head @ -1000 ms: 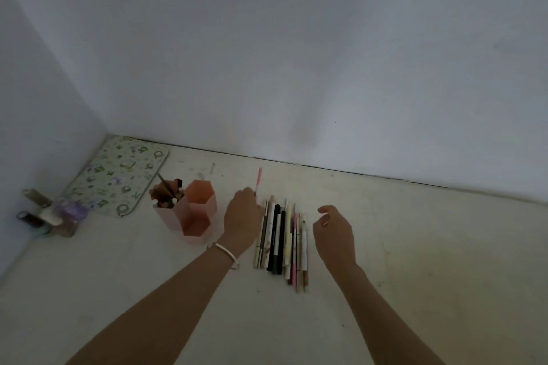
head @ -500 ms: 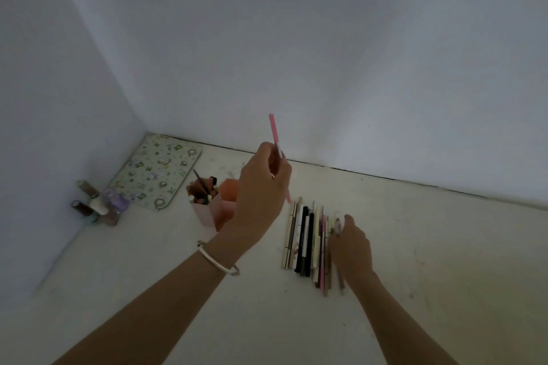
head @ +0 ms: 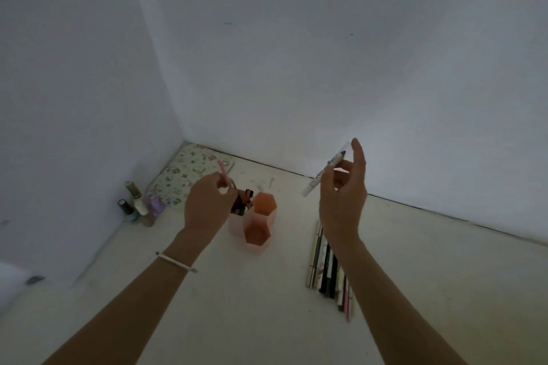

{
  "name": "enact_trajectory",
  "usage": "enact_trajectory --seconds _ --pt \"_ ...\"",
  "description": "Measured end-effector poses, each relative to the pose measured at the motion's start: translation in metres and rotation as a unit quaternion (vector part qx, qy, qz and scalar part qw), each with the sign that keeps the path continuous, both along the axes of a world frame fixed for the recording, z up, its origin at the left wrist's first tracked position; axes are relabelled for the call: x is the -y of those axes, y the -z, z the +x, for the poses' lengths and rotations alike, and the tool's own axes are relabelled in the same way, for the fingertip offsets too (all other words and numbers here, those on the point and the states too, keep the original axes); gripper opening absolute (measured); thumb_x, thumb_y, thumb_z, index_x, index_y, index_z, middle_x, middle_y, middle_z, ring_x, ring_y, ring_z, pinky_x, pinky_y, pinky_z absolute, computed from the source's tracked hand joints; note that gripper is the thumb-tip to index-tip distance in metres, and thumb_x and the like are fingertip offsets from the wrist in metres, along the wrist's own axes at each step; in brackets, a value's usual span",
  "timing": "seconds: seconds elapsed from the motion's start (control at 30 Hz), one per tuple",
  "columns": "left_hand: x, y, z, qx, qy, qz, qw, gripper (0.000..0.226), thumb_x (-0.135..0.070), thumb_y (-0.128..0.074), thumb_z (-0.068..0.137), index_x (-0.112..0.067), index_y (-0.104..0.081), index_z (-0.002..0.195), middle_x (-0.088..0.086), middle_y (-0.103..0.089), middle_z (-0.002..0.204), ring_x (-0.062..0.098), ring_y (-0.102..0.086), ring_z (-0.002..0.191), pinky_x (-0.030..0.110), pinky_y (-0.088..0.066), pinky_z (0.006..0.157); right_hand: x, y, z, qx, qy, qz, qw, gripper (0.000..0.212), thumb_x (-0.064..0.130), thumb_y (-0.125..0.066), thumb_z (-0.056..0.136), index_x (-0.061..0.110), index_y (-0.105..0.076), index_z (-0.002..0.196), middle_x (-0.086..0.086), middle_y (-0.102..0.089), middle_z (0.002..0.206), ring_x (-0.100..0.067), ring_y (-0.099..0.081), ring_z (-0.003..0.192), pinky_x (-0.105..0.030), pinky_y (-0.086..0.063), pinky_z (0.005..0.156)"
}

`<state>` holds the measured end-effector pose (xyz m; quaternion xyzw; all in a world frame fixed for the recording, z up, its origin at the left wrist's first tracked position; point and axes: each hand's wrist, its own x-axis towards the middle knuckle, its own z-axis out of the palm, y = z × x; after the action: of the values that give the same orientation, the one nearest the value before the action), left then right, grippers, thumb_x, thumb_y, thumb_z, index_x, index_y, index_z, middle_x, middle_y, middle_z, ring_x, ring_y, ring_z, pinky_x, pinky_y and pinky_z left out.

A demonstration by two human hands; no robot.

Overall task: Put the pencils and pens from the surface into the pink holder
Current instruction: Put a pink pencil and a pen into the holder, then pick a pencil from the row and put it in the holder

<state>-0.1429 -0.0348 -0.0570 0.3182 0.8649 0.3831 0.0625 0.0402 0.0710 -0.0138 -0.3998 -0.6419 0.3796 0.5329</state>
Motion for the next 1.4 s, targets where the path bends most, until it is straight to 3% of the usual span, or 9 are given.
enact_trajectory --seconds 0.2,0.3,0.43,0.63,0.8,0.93,1.07,1.2,1.4 --pt "0.017 -0.019 -0.012 0.024 -0.052 0.069 0.996 0.040 -0.003 -0.058 0.074 -0.014 -0.067 0.112 0.001 -0.069 0.107 0.018 -0.062 0.100 0.027 -0.044 0.092 0.033 -0.002 -0.045 -0.022 -0.072 0.035 0.997 0.047 0.019 -0.053 0.099 0.040 -0.033 0.136 0.006 -0.065 0.100 -0.009 -0.067 0.092 -0.017 -0.053 0.081" --pt "0.030 -0.038 -0.024 0.045 -0.094 0.139 0.985 0.040 0.004 -0.051 0.073 -0.017 -0.063 0.104 -0.003 -0.067 0.095 0.015 -0.063 0.091 0.029 -0.052 0.079 0.043 0.007 -0.061 0.027 -0.116 0.060 0.991 0.046 0.017 -0.054 0.098 0.038 -0.034 0.134 0.009 -0.066 0.095 -0.004 -0.066 0.090 -0.018 -0.053 0.084" --pt "0.040 -0.051 -0.031 0.051 -0.076 0.165 0.982 0.042 0.010 -0.047 0.072 -0.021 -0.061 0.098 -0.005 -0.066 0.087 0.004 -0.061 0.079 0.004 -0.041 0.048 0.051 0.034 -0.072 0.156 -0.153 0.083 0.972 0.042 0.019 -0.053 0.097 0.034 -0.035 0.132 0.001 -0.065 0.106 -0.013 -0.061 0.099 -0.031 -0.053 0.087" --pt "0.028 -0.057 -0.006 0.064 -0.038 0.170 0.983 0.045 0.013 -0.045 0.071 -0.022 -0.062 0.092 -0.009 -0.066 0.080 0.004 -0.063 0.080 0.028 -0.054 0.071 0.053 0.065 -0.065 0.281 -0.144 0.213 0.925 0.015 0.006 -0.063 0.085 0.012 -0.070 0.097 -0.009 -0.062 0.122 -0.027 -0.054 0.116 -0.044 -0.043 0.099" --pt "0.002 -0.047 0.054 0.013 0.062 0.186 0.981 0.034 -0.002 -0.052 0.075 -0.030 -0.057 0.094 -0.018 -0.062 0.081 -0.003 -0.061 0.078 0.011 -0.050 0.068 0.027 0.053 -0.031 0.197 -0.018 0.115 0.974 0.039 0.003 -0.045 0.083 0.016 -0.063 0.116 -0.003 -0.053 0.131 0.001 -0.039 0.117 -0.028 -0.032 0.104" --pt "-0.036 -0.009 0.117 0.000 0.216 -0.004 0.976 0.019 -0.013 -0.051 0.088 -0.023 -0.058 0.102 -0.010 -0.064 0.089 0.006 -0.062 0.080 0.018 -0.049 0.071 -0.011 0.041 0.029 0.169 0.066 0.051 0.982 0.042 -0.014 -0.048 0.077 0.008 -0.065 0.108 -0.006 -0.058 0.117 -0.022 -0.054 0.110 -0.038 -0.045 0.095" --pt "-0.059 0.045 0.146 0.028 0.230 -0.236 0.944 0.023 -0.008 -0.043 0.092 -0.009 -0.058 0.110 0.009 -0.062 0.113 0.025 -0.061 0.104 0.032 -0.050 0.087 -0.026 0.050 0.092 0.186 0.124 0.002 0.975 0.037 -0.015 -0.047 0.078 0.008 -0.066 0.100 -0.004 -0.060 0.106 -0.021 -0.059 0.091 -0.016 -0.041 0.073" --pt "-0.070 0.070 0.157 0.034 0.199 -0.301 0.932 0.020 -0.019 -0.048 0.095 -0.009 -0.056 0.110 0.009 -0.061 0.117 0.026 -0.060 0.108 0.033 -0.049 0.085 -0.028 0.065 0.148 0.215 0.163 -0.005 0.963 0.032 -0.015 -0.049 0.080 0.010 -0.067 0.090 -0.003 -0.062 0.097 -0.013 -0.056 0.082 -0.001 -0.036 0.071" --pt "-0.082 0.074 0.167 0.015 0.169 -0.335 0.927 0.018 -0.013 -0.048 0.096 -0.010 -0.060 0.109 0.008 -0.063 0.115 0.025 -0.063 0.105 0.030 -0.048 0.078 -0.022 0.089 0.184 0.243 0.191 -0.043 0.950 0.032 -0.014 -0.049 0.080 0.013 -0.067 0.082 -0.001 -0.061 0.094 0.003 -0.053 0.073 -0.002 -0.036 0.064"
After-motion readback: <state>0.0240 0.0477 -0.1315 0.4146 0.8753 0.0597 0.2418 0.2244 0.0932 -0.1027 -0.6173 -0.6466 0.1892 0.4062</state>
